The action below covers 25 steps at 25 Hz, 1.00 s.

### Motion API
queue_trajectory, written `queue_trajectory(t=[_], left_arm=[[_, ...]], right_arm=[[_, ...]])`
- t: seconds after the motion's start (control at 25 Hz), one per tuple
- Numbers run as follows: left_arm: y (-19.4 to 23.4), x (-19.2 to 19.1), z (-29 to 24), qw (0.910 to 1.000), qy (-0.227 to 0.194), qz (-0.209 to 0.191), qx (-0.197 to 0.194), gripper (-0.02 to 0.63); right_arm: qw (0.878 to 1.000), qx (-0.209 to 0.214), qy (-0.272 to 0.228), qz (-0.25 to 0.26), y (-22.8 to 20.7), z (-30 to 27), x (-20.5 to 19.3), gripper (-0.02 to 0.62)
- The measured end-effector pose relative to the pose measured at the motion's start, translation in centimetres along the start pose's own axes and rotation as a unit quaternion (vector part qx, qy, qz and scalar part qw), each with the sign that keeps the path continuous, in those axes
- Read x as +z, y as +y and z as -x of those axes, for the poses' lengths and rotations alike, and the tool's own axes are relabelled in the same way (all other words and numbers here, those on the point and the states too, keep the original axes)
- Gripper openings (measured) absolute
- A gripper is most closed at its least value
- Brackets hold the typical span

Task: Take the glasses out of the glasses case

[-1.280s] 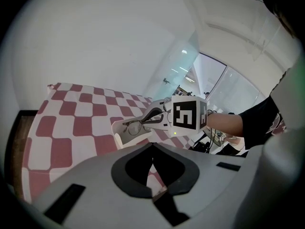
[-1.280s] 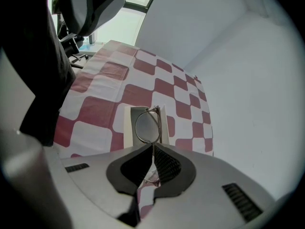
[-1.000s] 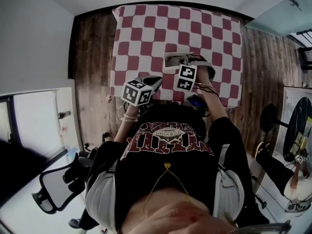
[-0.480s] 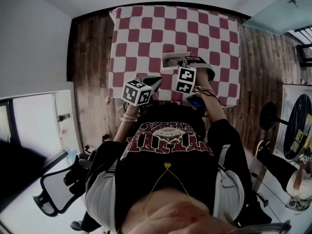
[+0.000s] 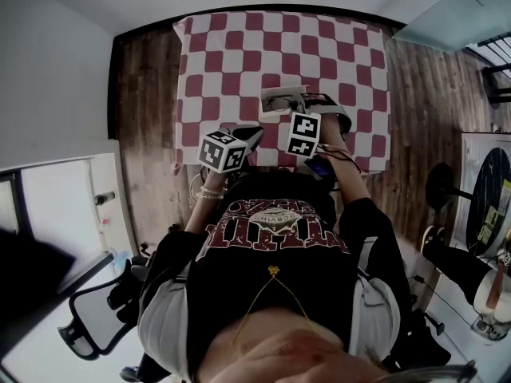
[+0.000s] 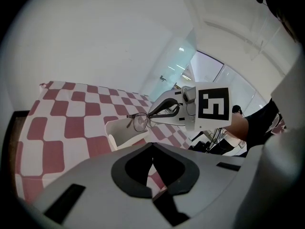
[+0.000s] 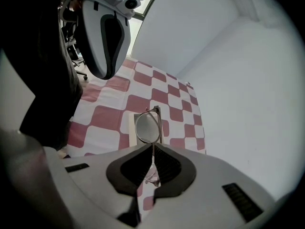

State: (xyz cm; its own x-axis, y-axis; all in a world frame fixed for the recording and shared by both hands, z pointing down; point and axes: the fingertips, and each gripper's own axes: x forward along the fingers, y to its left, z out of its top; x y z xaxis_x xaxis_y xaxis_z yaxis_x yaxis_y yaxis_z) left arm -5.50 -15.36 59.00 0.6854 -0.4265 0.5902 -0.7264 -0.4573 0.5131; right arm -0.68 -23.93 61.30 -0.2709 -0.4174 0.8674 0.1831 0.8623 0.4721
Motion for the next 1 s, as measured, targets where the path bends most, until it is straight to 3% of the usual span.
queue_trajectory(t=[1.0], left_arm=[[-0.9, 0.3, -1.6, 0.9992, 0.028, -0.022, -0.017, -0.002]], right_arm=[[0.999, -0.035, -0.022, -0.026, -1.1, 5.1, 0.3, 0.029]])
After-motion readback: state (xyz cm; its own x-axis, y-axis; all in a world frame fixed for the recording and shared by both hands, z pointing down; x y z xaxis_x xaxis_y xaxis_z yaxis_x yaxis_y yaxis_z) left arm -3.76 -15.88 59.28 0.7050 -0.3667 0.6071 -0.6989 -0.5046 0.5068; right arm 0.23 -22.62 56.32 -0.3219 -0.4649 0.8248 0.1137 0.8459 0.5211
